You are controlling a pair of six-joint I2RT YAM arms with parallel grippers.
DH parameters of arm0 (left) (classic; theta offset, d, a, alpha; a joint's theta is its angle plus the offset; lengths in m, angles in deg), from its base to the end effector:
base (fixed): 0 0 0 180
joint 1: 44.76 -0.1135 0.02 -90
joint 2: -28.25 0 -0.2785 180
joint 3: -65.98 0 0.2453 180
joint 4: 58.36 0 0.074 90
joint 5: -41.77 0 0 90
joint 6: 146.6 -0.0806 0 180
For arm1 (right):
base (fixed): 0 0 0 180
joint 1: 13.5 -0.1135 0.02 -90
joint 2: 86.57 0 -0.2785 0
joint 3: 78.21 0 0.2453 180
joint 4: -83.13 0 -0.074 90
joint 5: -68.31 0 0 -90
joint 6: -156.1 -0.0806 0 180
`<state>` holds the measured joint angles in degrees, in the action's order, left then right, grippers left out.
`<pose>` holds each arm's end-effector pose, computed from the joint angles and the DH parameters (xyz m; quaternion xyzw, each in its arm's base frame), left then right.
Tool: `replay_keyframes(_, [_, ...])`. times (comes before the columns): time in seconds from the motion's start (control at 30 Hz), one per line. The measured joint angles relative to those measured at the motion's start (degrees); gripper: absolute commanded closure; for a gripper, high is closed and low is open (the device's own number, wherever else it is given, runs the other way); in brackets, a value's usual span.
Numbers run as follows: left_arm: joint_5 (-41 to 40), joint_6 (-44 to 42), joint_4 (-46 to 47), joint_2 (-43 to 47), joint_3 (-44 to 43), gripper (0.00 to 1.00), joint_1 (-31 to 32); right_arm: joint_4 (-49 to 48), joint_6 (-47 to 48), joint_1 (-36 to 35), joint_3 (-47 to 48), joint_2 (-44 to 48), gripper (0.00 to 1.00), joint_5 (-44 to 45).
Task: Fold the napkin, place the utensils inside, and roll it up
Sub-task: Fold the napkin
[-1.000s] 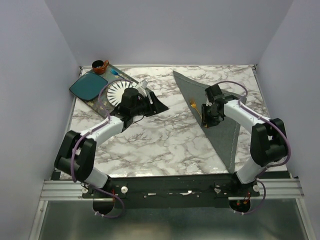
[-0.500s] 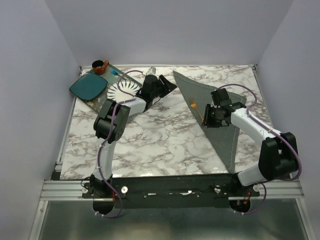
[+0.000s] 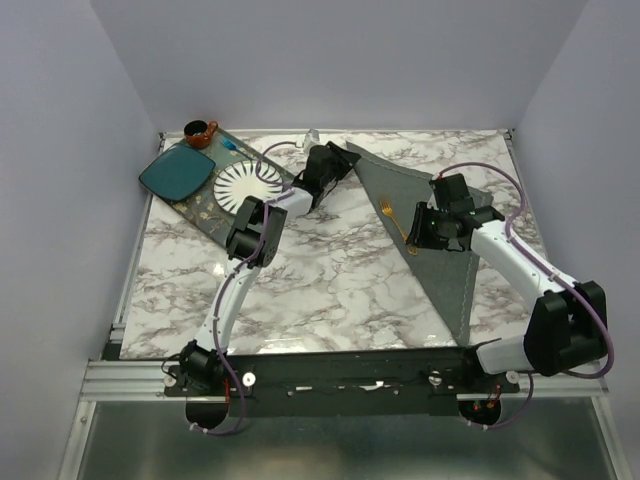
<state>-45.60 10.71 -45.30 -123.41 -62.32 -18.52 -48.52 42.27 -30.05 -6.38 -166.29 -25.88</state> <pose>0.5745 -0.2873 0.1208 -0.2555 0.7239 -0.4789 0.4259 0.2850 0.0908 0.2255 0.0501 0.9550 0.1330 0.2603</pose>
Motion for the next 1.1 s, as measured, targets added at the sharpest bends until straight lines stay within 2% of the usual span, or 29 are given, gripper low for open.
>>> replay_keyframes(0.17, [-2.69, 0.9, 0.11, -2.58, -2.56, 0.51, -0.37, -0.24, 0.74, 0.55, 0.0, 0.87, 0.59, -0.09])
replay_keyframes(0.3, [-5.38, 0.9, 0.11, -2.86, -2.82, 0.38, -0.68, -0.7, 1.01, 0.72, 0.0, 1.51, 0.59, -0.11])
replay_keyframes(0.4, [-7.26, 2.01, 0.31, -3.02, -2.91, 0.35, -0.76, -1.51, 1.31, 0.87, -0.61, 1.51, 0.59, -0.15])
replay_keyframes(0.5, [-8.96, 3.87, 0.55, -3.1, -3.08, 0.37, -0.76, -1.55, 1.4, 0.94, -1.44, 1.51, 0.59, -0.17])
replay_keyframes(0.63, [-9.53, 5.86, -3.15, -5.73, -8.83, 0.44, -0.72, -1.57, 1.42, 0.94, -2.08, 1.53, 0.59, -0.2])
replay_keyframes(0.9, [-10.49, 10.54, -3.06, -6.73, -9.38, 0.45, -0.72, -1.77, 1.88, 1.29, -2.62, 3.43, 0.59, -0.2])
replay_keyframes(1.1, [-10.45, 12.2, -2.25, -8.28, -11.1, 0.52, -0.74, -2.01, 2.51, 1.33, -2.62, 4.02, 0.59, -0.24])
